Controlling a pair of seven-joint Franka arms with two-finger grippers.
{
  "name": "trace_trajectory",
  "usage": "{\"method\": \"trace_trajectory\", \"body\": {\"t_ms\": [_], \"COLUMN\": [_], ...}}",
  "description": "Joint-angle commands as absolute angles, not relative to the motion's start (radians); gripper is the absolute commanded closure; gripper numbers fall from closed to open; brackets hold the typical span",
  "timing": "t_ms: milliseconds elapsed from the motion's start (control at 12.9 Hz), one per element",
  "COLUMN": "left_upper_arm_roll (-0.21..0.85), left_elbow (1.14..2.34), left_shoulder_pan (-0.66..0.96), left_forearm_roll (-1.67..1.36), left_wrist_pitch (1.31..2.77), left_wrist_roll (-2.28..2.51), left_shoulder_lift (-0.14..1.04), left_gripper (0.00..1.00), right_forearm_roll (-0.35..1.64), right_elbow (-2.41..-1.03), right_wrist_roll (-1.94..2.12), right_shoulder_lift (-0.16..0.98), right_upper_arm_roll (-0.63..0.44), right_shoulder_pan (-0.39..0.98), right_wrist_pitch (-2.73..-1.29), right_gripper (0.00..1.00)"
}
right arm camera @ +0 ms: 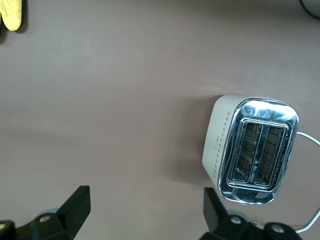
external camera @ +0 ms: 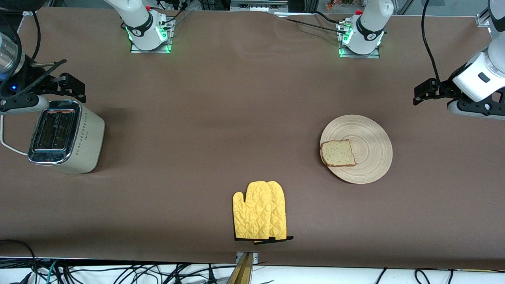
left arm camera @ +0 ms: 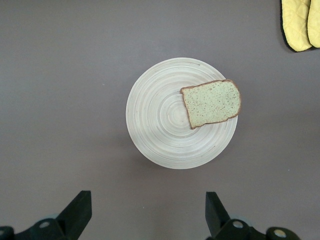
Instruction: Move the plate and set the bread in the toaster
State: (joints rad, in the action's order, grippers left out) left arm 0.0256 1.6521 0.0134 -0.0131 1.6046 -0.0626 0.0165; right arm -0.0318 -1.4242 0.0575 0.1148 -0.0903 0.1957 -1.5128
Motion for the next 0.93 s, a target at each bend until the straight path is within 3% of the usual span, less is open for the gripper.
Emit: {"method": "trace_trajectory", "body": {"t_ms": [0, 853], "left_upper_arm_roll": [0.023, 0.023], "left_elbow": [1.634, 1.634], "left_shoulder_pan": [0.02, 0.018], "left_forearm_roll": [-0.017, -0.017], "left_wrist_pitch": [1.594, 1.594], "left_wrist_roll": [-0.066, -0.066], "left_shoulder_lift": [0.02, 0.02], "left_gripper": [0.0, 0.0], "right_forearm_roll": [-0.026, -0.012], "right_elbow": [-1.414, -1.408], "right_wrist_roll": [0.04, 0.057], "right_shoulder_lift": [0.097, 0.1], "right_upper_arm_roll": [-0.081, -0.087], "right_shoulder_pan": [0.192, 0.19], "right_wrist_pitch": [-1.508, -1.5], "right_gripper": [0.0, 0.0]}}
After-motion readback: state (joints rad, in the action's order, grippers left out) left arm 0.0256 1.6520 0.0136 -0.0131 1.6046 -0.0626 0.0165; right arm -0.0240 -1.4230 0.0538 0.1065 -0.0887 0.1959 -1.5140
